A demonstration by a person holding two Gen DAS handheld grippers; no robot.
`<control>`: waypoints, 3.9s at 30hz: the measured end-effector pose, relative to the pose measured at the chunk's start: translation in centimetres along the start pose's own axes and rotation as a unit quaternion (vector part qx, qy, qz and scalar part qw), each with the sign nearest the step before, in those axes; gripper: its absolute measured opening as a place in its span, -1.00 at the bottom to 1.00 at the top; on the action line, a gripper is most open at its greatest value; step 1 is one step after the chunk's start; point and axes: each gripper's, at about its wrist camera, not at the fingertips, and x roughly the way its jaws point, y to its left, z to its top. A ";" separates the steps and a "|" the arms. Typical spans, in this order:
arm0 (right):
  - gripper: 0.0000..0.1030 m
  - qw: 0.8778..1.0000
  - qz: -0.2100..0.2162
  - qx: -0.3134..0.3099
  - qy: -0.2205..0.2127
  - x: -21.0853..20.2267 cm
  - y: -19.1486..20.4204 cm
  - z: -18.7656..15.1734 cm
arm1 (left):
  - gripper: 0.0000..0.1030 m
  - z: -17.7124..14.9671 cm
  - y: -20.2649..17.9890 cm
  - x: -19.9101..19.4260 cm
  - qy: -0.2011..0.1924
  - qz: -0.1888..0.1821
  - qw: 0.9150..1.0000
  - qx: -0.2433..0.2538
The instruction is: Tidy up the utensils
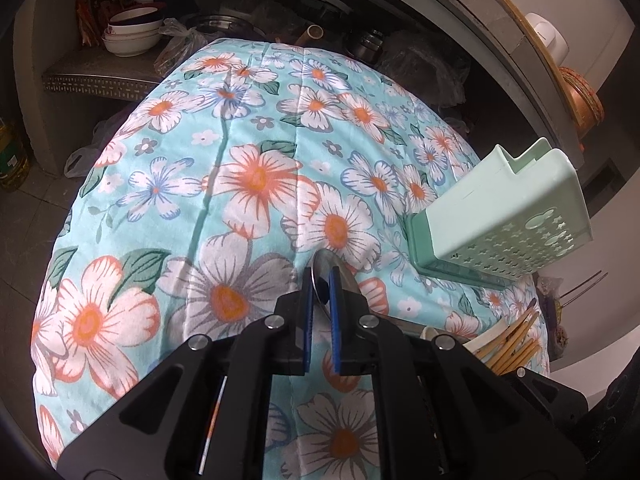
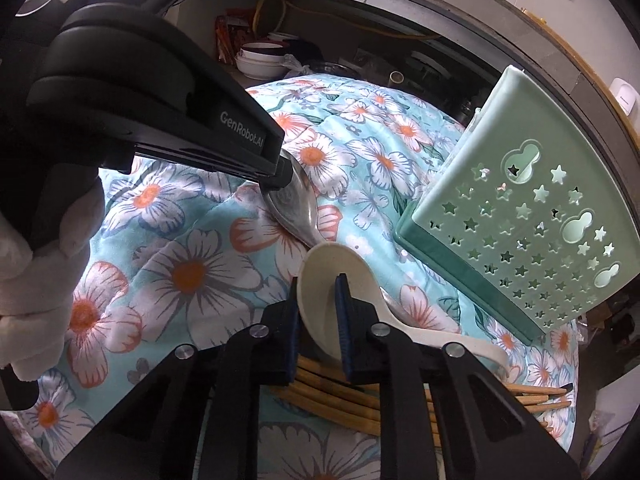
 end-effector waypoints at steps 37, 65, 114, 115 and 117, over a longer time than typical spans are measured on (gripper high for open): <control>-0.85 0.937 0.087 0.257 -0.219 -20.4 -23.1 0.4 | -0.96 9.6 -13.0 -18.4 -0.300 0.012 0.940 0.161; -0.85 0.882 0.268 0.312 -0.232 -14.4 -30.8 4.9 | -0.94 10.4 -15.5 -3.3 -0.143 0.059 0.961 0.231; 0.85 0.927 0.108 0.331 -0.140 -14.4 -27.7 -4.7 | 0.15 0.5 -11.1 -8.0 -0.132 -0.062 0.975 0.170; 0.85 0.925 0.113 0.338 -0.131 -14.1 -27.5 -5.3 | 0.15 0.0 -11.2 -7.8 -0.125 -0.066 0.975 0.172; 0.85 0.922 0.123 0.350 -0.111 -13.6 -26.8 -6.7 | 0.15 -1.1 -11.4 -7.4 -0.112 -0.073 0.975 0.178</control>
